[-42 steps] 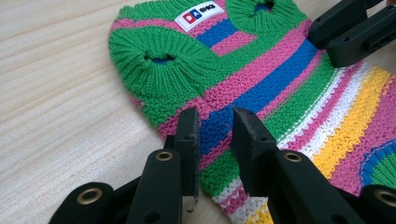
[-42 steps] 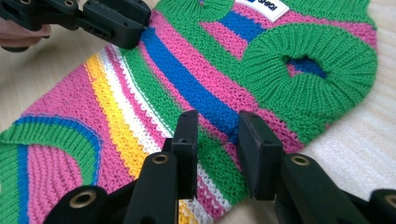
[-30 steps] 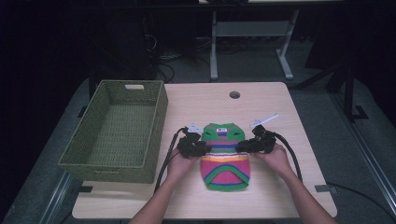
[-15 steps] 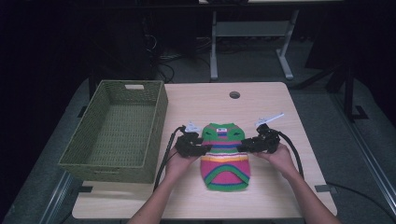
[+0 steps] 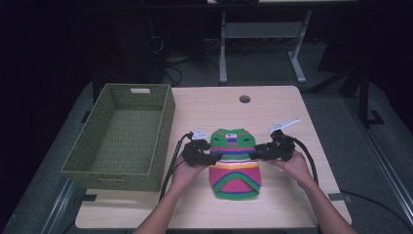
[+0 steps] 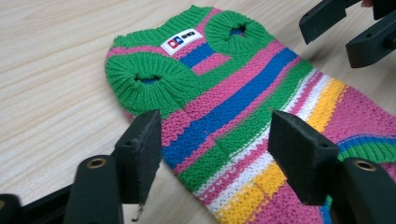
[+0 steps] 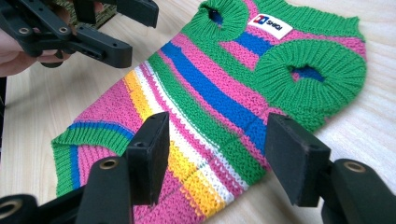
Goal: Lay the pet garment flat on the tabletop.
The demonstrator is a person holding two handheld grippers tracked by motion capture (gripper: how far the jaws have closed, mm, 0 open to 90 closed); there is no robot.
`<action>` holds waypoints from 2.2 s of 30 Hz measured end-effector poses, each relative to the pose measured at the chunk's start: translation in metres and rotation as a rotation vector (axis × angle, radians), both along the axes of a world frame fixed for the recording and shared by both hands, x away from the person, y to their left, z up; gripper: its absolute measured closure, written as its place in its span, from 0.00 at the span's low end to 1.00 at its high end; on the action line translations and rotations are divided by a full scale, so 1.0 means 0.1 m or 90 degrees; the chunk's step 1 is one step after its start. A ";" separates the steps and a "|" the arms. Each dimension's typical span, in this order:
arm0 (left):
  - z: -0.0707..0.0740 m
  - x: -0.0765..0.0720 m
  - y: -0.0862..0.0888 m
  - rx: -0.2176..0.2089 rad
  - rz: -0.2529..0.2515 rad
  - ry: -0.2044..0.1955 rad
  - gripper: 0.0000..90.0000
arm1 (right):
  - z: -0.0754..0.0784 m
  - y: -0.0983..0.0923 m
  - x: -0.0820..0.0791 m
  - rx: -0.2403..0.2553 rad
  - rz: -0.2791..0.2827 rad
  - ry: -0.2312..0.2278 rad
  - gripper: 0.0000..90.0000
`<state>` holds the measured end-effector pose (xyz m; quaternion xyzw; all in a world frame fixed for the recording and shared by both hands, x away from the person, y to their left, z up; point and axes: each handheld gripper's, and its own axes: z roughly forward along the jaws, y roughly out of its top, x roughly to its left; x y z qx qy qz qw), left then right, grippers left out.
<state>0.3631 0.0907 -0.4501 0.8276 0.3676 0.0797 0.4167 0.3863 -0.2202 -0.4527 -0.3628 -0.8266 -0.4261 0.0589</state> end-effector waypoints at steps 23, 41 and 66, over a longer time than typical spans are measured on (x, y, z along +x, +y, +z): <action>0.07 -0.17 0.03 -0.021 -0.020 -0.004 0.25 | 0.09 -0.13 -0.09 0.015 0.014 -0.008 0.32; 0.00 -0.39 0.09 -0.005 -0.041 -0.008 0.24 | 0.01 -0.32 -0.30 0.022 -0.006 -0.009 0.32; -0.03 -0.67 0.15 -0.017 -0.054 -0.015 0.23 | -0.07 -0.57 -0.59 0.020 -0.041 -0.021 0.30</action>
